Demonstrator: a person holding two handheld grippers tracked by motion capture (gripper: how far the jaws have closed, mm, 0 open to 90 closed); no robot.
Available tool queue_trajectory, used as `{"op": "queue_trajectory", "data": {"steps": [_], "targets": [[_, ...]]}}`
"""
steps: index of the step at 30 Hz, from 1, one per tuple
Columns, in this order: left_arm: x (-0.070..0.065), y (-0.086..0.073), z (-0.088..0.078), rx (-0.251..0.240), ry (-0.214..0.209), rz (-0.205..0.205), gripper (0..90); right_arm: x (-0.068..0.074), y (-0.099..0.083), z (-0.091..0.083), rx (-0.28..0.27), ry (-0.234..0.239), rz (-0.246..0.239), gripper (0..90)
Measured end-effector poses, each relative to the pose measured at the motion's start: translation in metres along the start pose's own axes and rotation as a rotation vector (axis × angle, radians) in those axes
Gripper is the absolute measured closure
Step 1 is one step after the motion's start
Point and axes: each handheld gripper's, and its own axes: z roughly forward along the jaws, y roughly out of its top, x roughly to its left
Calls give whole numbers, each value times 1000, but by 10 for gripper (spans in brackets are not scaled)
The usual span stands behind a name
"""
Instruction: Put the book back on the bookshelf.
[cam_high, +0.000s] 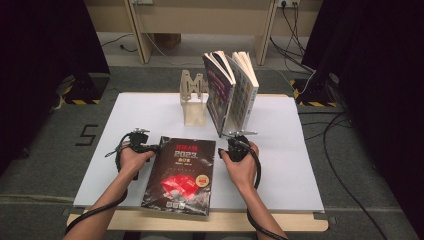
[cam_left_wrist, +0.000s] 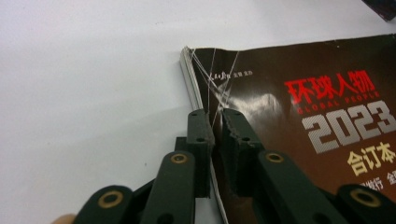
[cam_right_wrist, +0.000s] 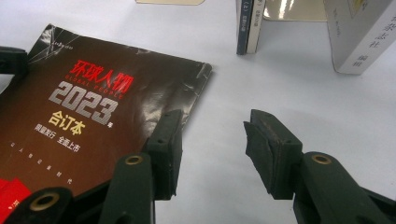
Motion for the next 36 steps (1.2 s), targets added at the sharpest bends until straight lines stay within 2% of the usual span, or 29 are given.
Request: {"op": "queue_trajectory", "data": {"steps": [6,9,14,17,21,24,26,29,32,36], "targets": [[-13,-6,-2,11,-23,27,842,0,4,1,1,5,2,556],[-24,-12,-7,20,-15,52,853,-1,6,1,2,11,9,556],[-38,-24,-15,32,25,106,866,-4,6,4,23,14,26,556],[-45,-29,-19,42,6,100,872,-8,6,7,29,15,41,556],[-52,-34,-20,38,-3,118,872,-12,8,12,44,24,68,554],[-53,-35,-20,29,-4,113,865,-16,11,16,57,35,87,550],[-52,-35,-20,34,-20,103,851,-19,13,20,64,41,90,546],[-49,-35,-20,27,-45,66,817,-20,16,25,78,42,105,544],[-48,-37,-21,10,-68,33,764,-21,18,30,82,40,96,540],[-49,-42,-23,-19,-62,19,672,-20,19,34,99,35,99,535]]}}
